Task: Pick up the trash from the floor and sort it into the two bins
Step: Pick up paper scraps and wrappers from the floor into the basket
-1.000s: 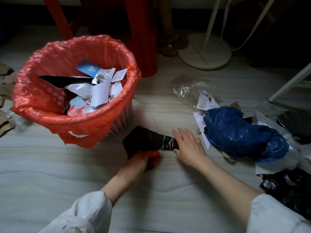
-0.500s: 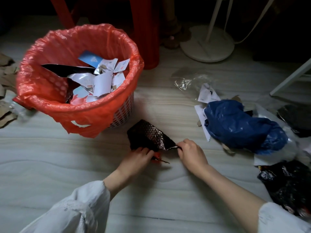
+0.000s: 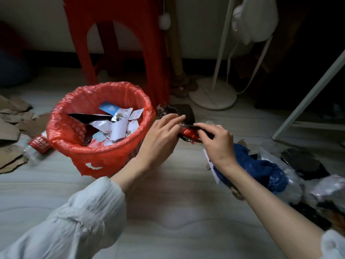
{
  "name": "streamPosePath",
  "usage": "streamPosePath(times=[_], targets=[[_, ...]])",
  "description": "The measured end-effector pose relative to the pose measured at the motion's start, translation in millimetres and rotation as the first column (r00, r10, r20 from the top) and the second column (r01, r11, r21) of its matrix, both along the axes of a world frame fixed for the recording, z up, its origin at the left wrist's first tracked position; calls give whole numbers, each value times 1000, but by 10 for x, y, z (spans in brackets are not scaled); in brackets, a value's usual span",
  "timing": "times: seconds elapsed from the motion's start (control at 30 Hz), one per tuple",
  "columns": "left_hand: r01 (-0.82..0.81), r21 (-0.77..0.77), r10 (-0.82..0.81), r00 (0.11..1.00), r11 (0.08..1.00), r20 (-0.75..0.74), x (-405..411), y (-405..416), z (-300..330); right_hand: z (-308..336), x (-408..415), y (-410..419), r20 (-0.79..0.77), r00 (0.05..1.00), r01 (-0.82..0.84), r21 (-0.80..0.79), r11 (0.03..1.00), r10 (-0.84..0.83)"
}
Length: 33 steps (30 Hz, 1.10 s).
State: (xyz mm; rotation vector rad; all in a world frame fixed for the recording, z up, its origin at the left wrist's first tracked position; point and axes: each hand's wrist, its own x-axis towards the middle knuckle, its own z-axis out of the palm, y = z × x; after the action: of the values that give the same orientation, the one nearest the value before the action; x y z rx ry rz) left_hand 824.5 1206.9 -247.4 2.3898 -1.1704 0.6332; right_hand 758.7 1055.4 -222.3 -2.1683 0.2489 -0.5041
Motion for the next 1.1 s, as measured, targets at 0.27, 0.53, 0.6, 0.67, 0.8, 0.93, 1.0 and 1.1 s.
streamPosePath(times=[0.27, 0.53, 0.6, 0.67, 0.8, 0.93, 1.0, 1.1], targets=[[-46, -179, 79, 980, 983, 183, 306, 400, 580, 442, 183, 415, 208, 970, -152, 121, 981, 124], [-253, -335, 337, 915, 908, 223, 620, 1203, 753, 205, 608, 909, -7, 969, -241, 167, 956, 246], [-349, -285, 420, 873, 893, 246, 703, 1310, 690, 111, 689, 1004, -65, 944, -323, 37, 946, 325], [-494, -93, 502, 837, 865, 220, 753, 1406, 451, -20, 750, 1088, -182, 901, -411, -59, 910, 395], [-530, 484, 624, 780, 696, -43, 844, 1592, -17, -190, 807, 1149, -334, 839, -509, -205, 836, 429], [-274, 689, 655, 654, 671, -377, 1022, 1540, -105, -203, 814, 1130, -341, 842, -517, -282, 809, 419], [-154, 717, 653, 573, 680, -496, 1053, 1456, -129, -220, 802, 1127, -351, 840, -521, -304, 797, 415], [-71, 709, 656, 452, 702, -604, 1027, 1350, -224, -233, 805, 1130, -358, 834, -529, -303, 793, 419]])
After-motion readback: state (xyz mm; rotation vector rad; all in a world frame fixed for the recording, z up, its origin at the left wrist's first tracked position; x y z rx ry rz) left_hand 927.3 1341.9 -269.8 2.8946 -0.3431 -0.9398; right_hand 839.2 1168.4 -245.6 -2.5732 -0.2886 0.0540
